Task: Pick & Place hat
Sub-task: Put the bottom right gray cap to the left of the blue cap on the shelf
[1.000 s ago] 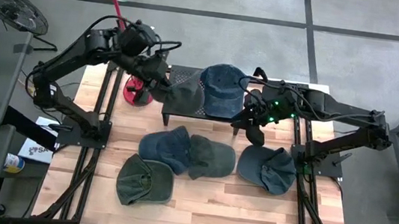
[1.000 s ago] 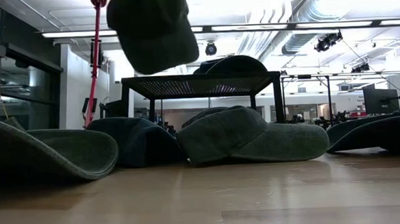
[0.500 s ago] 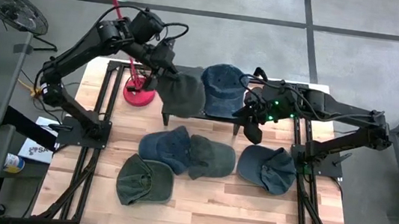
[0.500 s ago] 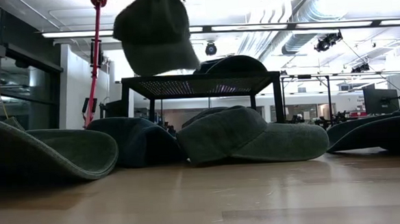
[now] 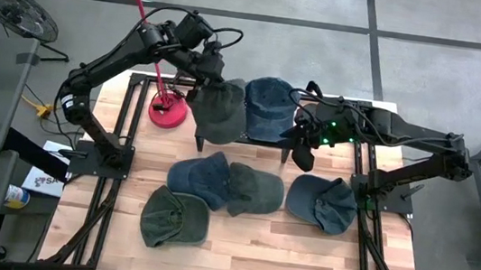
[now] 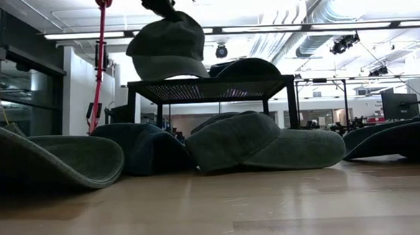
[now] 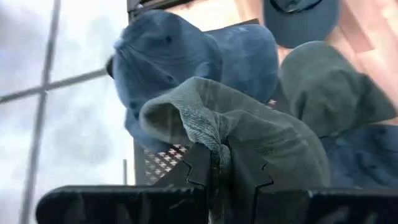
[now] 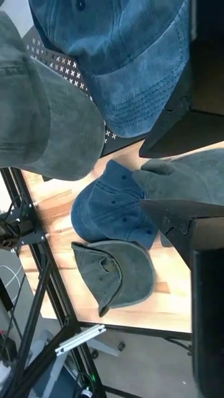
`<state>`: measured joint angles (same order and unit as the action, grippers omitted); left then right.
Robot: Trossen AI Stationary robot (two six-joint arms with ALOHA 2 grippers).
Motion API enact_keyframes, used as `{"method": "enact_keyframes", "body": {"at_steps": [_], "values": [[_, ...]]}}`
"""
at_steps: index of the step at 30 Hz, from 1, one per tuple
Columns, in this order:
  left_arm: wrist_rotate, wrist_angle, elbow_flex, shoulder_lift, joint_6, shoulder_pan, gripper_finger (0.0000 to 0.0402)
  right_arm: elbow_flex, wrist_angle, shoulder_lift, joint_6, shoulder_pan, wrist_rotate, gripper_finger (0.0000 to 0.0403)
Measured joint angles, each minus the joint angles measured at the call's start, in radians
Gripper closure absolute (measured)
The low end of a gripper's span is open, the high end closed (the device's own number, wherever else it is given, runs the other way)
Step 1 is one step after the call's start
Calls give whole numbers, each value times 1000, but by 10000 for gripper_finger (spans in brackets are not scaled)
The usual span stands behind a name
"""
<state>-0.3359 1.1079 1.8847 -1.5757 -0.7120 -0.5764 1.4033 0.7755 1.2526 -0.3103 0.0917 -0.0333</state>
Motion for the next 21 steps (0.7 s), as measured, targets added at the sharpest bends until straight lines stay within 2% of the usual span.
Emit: {"method": "enact_keyframes", "body": {"at_steps": [7, 21], "values": [[79, -44, 0, 0, -84, 0, 375, 0, 0, 0, -3, 0, 1, 292], [37, -80, 0, 2, -229, 13, 375, 0, 1, 0, 22, 0, 56, 292]]}}
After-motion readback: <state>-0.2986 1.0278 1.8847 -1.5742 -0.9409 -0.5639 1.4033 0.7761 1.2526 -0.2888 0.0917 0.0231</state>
